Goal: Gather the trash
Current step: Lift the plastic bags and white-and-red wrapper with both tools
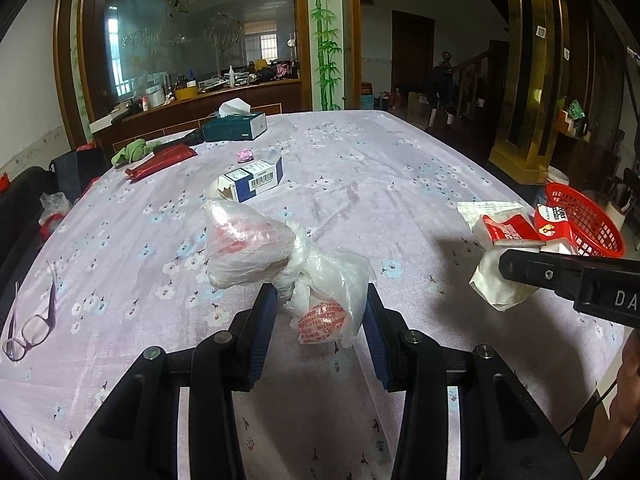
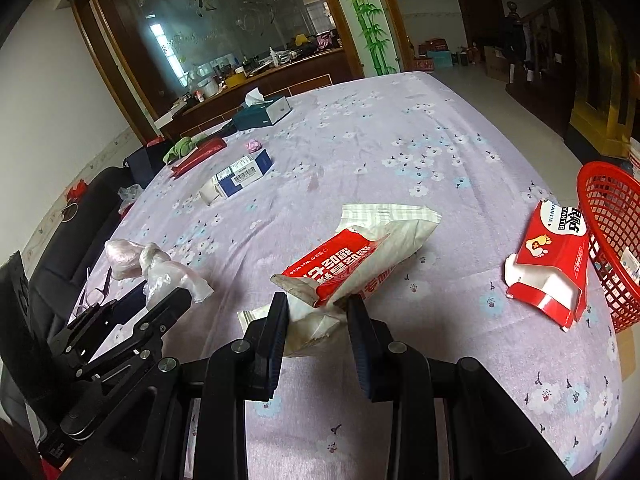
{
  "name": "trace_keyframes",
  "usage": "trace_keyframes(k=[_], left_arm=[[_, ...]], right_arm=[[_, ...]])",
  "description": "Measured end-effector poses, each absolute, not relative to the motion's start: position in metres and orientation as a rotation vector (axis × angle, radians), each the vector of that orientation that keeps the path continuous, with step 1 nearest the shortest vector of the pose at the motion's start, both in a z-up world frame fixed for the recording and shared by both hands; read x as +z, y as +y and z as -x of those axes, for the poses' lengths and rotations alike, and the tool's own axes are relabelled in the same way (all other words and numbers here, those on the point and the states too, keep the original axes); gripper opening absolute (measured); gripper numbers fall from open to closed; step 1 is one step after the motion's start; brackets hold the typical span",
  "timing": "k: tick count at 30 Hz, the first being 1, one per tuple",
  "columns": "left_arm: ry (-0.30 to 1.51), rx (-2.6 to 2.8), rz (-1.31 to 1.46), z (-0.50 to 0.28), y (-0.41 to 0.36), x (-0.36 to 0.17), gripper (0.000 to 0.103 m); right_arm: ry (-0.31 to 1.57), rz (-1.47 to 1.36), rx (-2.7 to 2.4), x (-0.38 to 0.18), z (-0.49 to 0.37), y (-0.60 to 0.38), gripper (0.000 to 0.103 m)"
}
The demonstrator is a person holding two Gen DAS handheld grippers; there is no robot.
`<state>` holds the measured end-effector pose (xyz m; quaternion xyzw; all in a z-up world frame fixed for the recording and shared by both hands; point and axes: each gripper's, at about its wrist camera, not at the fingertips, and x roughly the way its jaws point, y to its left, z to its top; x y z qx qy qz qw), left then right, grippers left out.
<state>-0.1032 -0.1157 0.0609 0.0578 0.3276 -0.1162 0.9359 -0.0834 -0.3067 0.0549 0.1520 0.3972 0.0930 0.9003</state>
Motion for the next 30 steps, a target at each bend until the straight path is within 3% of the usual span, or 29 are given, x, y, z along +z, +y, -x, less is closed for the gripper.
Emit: trace_keyframes(k=[30], left_arm=[[0.653,-0.215,-0.134,0.1107,-0.113,0.0656,0.041]], right_arm=[[0.818,-0.289,0.194,0.0563,0.086,-0.3005,0.032]])
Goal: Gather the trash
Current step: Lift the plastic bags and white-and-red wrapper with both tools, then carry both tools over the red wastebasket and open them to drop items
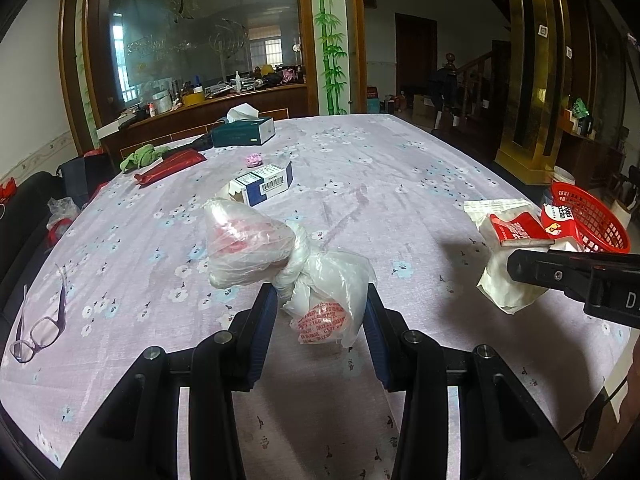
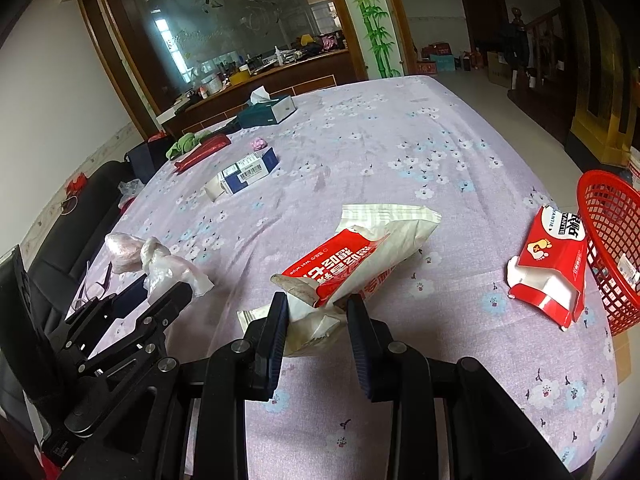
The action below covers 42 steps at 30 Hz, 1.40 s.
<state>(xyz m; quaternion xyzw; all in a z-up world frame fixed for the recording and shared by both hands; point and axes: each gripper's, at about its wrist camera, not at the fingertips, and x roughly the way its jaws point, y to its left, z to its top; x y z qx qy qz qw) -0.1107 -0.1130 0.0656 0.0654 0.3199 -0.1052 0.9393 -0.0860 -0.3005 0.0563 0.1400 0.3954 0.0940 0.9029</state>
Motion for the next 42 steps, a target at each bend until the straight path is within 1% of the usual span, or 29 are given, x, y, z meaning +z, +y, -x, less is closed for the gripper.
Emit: trace_keyframes(k=[42], left_arm=[[0.655,-0.212,-0.14,0.112,-0.1117,0.0649,0.041]], right_arm=[[0.823,-0.289,0.192,0.0523,0.0863,-0.3002,0.032]])
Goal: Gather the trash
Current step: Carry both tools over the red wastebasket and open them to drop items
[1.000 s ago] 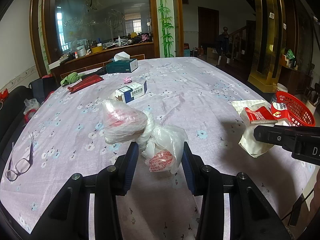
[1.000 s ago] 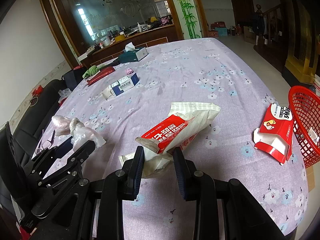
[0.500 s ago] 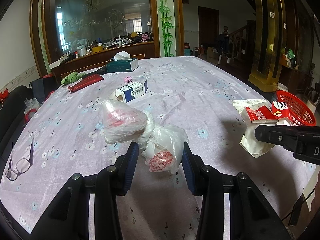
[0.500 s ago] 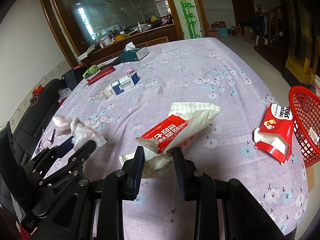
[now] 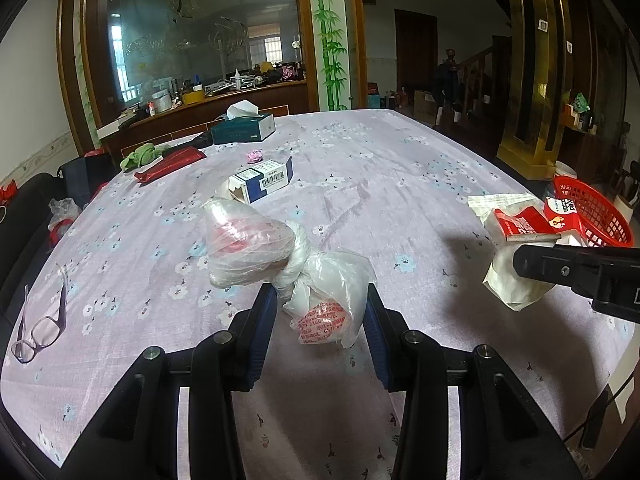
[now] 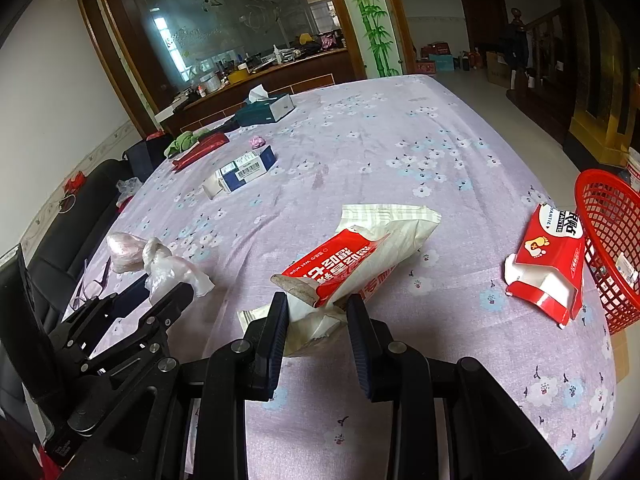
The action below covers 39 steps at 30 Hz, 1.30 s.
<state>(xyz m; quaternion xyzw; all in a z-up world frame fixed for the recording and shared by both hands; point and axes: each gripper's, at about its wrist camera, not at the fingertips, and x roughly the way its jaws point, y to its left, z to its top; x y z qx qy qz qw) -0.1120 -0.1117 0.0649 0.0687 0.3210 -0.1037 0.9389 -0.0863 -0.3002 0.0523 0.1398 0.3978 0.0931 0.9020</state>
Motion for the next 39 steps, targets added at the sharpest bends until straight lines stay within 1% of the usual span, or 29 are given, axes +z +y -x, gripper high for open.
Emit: trace_keyframes(k=[15,23,39], left_arm=[[0.655,-0.211,-0.134,0.114,-0.106,0.064,0.041],[0.654,-0.214,-0.135,0.115,-0.103,0.062,0.041],[0.655,-0.241,-0.141,0.114,-0.113,0.068,0.041]], right_arm=[[0.822,-0.281,0.184,0.052,0.088,-0.302,0.032],[0.808,-0.282,0.174,0.061,0.092,-0.302,0.032],[0.748,-0.334,0.107,0.084,0.11,-0.346,0.032]])
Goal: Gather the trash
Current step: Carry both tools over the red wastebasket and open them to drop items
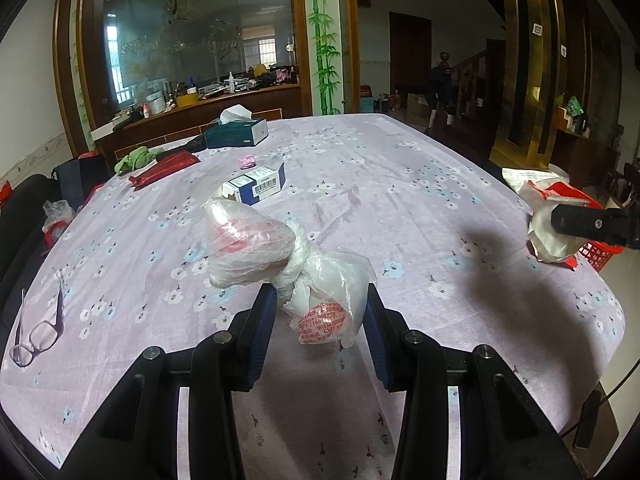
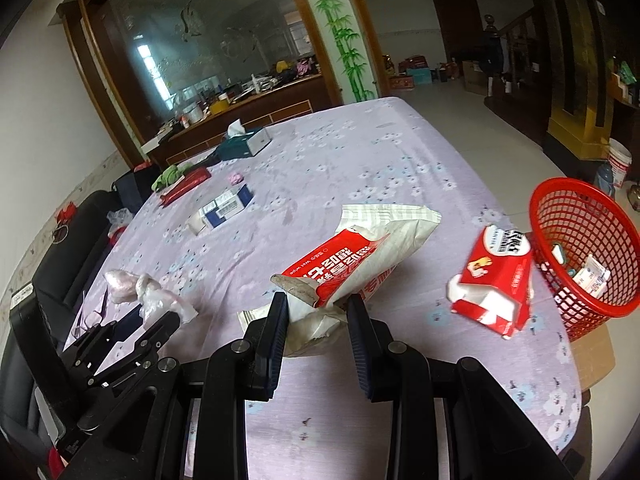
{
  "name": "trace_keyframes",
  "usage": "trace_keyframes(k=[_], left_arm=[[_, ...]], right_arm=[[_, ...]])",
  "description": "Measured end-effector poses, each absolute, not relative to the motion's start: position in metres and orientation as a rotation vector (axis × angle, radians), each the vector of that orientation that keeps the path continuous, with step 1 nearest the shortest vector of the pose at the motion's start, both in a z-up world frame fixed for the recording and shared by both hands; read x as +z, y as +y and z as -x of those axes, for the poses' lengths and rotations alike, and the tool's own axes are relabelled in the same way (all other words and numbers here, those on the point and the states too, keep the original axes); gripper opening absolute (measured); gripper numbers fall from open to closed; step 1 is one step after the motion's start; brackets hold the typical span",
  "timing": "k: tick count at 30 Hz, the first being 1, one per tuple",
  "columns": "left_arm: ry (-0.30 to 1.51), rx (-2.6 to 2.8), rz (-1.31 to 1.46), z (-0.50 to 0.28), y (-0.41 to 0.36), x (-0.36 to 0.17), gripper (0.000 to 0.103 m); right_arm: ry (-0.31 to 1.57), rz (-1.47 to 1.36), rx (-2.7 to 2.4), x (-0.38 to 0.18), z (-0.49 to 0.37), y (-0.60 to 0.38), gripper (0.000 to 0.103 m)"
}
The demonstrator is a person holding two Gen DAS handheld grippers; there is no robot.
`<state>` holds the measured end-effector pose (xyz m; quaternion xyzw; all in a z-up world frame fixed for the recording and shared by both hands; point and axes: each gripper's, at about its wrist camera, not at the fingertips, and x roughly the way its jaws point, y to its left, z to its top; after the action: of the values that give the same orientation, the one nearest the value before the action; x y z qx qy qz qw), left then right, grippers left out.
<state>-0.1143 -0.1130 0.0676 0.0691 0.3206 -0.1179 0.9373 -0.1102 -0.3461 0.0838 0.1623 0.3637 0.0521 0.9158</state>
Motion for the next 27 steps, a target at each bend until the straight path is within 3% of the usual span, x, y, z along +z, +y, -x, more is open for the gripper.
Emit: trace_keyframes(k=[13,27], left_arm=[[0.652,-0.358,-0.177,0.114,-0.157,0.09,0.041],[0.727,-0.812,-0.198,0.112,-0.323,0.129,0.042]], right_arm=[[0.668,-0.435,-0.064,0.104,0.146,-0.45,0.032],[0.628,-0.629,-0.232,0.093,0.178,-0.591,0.033]])
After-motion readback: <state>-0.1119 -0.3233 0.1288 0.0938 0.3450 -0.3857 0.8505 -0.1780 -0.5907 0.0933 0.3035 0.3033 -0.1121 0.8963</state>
